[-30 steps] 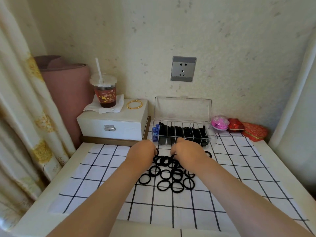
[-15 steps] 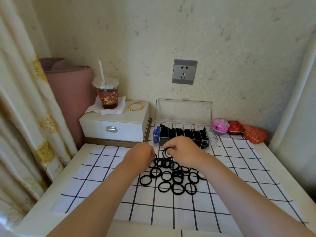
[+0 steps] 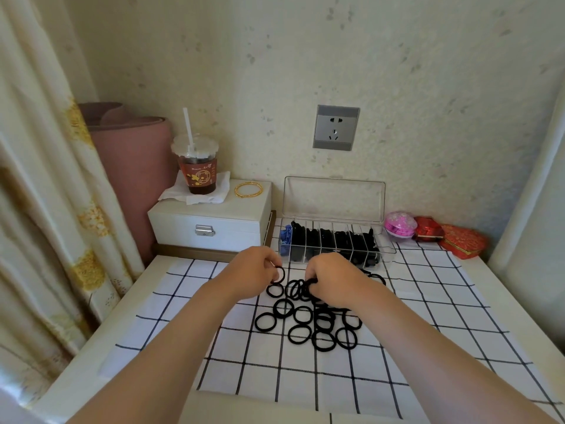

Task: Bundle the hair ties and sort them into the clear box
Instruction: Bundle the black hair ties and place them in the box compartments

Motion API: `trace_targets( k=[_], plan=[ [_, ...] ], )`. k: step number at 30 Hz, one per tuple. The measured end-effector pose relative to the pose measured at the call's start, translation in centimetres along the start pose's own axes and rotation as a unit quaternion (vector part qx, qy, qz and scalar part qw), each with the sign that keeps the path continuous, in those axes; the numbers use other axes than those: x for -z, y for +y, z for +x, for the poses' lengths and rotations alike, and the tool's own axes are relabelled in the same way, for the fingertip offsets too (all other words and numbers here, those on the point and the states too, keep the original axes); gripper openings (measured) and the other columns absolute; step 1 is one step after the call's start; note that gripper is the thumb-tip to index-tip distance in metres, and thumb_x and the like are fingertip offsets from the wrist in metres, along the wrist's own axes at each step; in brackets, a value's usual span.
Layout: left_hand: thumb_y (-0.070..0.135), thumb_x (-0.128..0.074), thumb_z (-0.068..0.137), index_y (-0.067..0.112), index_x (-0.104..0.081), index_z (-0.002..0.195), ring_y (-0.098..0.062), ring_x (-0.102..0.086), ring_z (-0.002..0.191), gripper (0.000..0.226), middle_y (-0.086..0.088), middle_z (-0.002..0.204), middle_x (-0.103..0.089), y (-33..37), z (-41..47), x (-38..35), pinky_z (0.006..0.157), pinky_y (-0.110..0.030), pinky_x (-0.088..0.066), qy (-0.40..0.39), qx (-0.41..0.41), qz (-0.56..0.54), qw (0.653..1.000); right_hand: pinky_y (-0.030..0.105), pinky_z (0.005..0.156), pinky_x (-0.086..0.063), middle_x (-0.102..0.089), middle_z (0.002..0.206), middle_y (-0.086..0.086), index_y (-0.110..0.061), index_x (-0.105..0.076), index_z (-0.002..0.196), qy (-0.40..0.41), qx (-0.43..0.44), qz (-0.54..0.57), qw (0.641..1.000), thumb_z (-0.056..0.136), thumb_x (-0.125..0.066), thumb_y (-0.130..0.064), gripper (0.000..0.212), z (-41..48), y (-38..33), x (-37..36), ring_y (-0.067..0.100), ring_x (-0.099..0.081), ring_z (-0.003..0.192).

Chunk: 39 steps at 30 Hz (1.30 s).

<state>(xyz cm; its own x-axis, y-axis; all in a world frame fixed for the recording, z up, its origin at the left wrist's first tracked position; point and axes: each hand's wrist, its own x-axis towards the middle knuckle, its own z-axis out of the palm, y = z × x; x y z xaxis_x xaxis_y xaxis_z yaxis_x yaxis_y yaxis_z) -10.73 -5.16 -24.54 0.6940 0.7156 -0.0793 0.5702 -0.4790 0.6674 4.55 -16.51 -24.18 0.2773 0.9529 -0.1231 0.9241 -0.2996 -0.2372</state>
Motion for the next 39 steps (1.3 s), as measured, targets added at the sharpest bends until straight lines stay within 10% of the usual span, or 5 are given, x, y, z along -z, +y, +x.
trace_targets(
  k=[6,15,19,26,39],
  plan=[
    [0.014,-0.062,0.094,0.021,-0.072,0.114,-0.014,-0.063,0.109,0.024,0.003,0.118,-0.069,0.2,0.1,-0.3,0.092,-0.022,-0.048,-0.022,0.014,0.135,0.99,0.029,0.102,-0.046,-0.064,0.131,0.002,-0.018,-0.068,0.125,0.041,0.006,0.086,0.995,0.097,-0.056,-0.007,0.033,-0.3,0.5,2.2,0.019,-0.06,0.118],
    [0.022,-0.057,0.093,0.021,-0.073,0.115,-0.02,-0.063,0.104,0.026,-0.001,0.116,-0.067,0.6,0.4,-1.0,0.093,-0.033,-0.053,-0.049,0.008,0.258,0.965,0.018,0.077,-0.052,-0.067,0.105,-0.007,-0.021,-0.073,0.112,0.018,-0.01,0.198,0.98,0.097,-0.055,-0.006,0.028,-0.1,-0.1,1.9,0.002,-0.061,0.081],
    [0.02,-0.051,0.096,0.019,-0.062,0.106,-0.015,-0.057,0.089,0.016,-0.001,0.105,-0.064,-0.2,-0.2,-0.7,0.075,-0.027,-0.047,-0.007,-0.017,0.18,0.983,0.024,0.099,-0.049,-0.065,0.128,0.0,-0.023,-0.072,0.118,0.003,0.01,0.115,0.993,0.093,-0.056,0.003,0.039,-0.2,-1.0,1.6,0.014,-0.063,0.115],
    [0.01,-0.063,0.091,0.022,-0.069,0.093,-0.007,-0.068,0.072,0.014,0.001,0.089,-0.069,0.4,-1.7,1.0,0.066,-0.019,-0.056,-0.073,-0.008,-0.075,0.994,0.027,0.09,-0.05,-0.066,0.125,0.002,-0.022,-0.072,0.118,0.043,0.011,0.037,0.998,0.096,-0.054,-0.006,0.033,0.0,-1.0,2.3,0.02,-0.063,0.108],
    [0.022,-0.062,0.091,0.023,-0.072,0.108,-0.017,-0.064,0.098,0.02,0.001,0.108,-0.067,1.0,-2.1,-0.7,0.088,-0.029,-0.053,-0.115,-0.034,0.178,0.977,0.039,0.09,-0.051,-0.053,0.13,0.004,-0.038,-0.057,0.136,-0.01,0.029,-0.057,0.998,0.095,-0.05,-0.006,0.053,0.2,-1.4,-0.5,0.028,-0.056,0.117]
  ],
)
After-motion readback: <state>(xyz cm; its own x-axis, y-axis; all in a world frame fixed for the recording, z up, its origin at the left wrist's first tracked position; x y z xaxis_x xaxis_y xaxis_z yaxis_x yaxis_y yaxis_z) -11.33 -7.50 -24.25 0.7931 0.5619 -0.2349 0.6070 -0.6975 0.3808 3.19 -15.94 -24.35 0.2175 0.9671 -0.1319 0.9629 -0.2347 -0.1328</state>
